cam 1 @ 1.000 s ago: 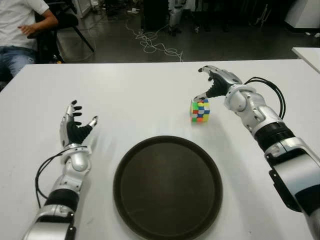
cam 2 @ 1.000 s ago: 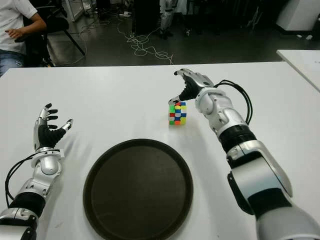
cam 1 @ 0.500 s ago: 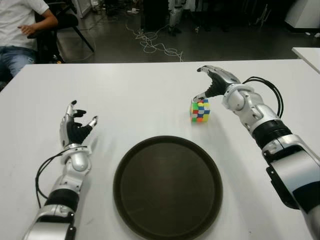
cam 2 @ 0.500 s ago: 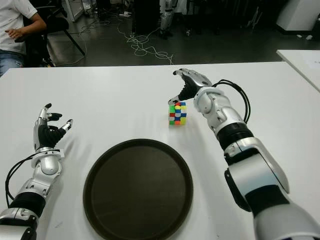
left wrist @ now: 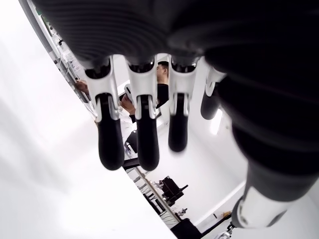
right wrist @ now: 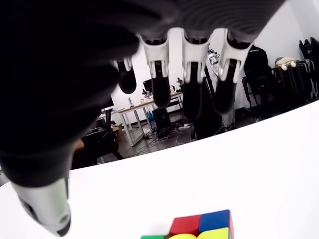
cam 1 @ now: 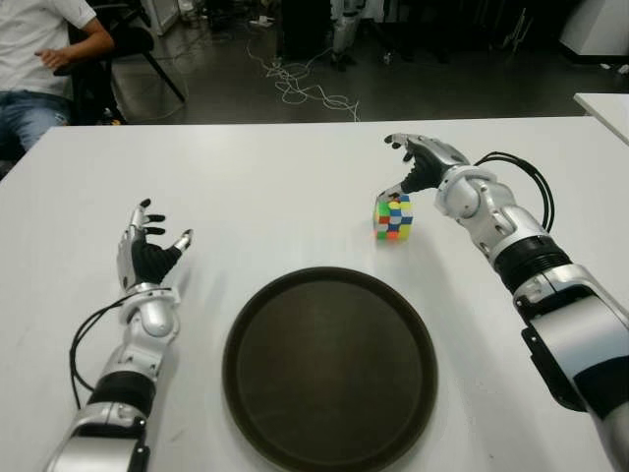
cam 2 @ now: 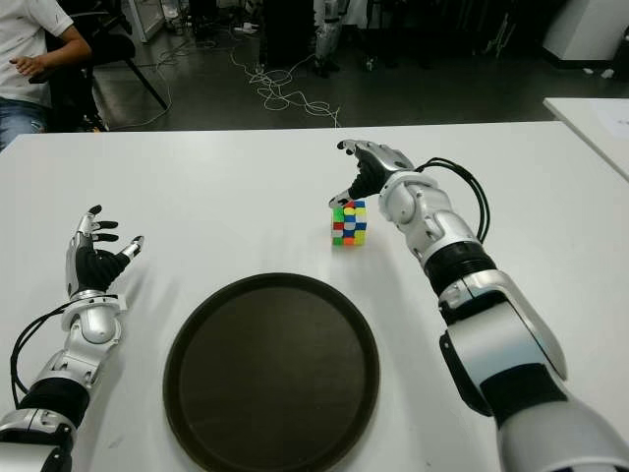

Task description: Pick up the Rubik's Cube and put it in the plate

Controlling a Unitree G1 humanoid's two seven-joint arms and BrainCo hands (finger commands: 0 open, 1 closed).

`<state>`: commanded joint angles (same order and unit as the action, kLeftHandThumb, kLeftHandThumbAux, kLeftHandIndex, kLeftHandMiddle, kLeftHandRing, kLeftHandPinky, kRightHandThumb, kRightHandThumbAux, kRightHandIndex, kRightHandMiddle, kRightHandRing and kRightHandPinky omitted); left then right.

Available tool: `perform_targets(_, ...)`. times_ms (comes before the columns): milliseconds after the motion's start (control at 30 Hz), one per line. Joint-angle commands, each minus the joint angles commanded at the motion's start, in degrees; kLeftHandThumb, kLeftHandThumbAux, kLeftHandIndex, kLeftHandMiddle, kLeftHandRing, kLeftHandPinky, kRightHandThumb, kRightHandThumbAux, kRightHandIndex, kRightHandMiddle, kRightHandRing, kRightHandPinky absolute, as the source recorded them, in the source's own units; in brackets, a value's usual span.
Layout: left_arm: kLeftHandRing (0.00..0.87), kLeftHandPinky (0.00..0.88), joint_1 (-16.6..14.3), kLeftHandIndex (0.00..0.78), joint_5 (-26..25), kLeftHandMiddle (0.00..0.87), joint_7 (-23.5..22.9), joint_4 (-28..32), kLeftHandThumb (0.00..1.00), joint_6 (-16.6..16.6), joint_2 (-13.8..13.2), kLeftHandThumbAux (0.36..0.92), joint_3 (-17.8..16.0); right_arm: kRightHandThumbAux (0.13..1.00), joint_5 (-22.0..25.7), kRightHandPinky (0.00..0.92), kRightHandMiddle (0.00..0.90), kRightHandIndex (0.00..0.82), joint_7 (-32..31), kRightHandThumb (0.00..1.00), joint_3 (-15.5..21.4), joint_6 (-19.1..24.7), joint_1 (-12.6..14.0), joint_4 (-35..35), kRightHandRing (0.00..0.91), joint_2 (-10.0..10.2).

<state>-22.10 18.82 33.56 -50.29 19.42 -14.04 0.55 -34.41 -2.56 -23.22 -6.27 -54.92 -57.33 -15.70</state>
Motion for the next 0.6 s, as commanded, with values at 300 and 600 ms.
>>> perform_targets(300,0.611,0.630,0.15,0.000,-0.54,0.365,-0.31,0.26,0.000,0.92,0.17,0.713,-0.24,0.756,0.35,0.554,0.451,0.000,-0.30,0.000,0.12,0.03,0.27,-0.21,0.635,0.30)
perform_targets(600,0.510,0.543,0.22,0.000,-0.75,0.297,-0.44,0.35,0.000,1.47,0.21,0.702,-0.35,0.676,-0.04,0.166,0.073,0.000,0.67,0.000,-0.29,0.23,1.18,0.04,0.116,0.47)
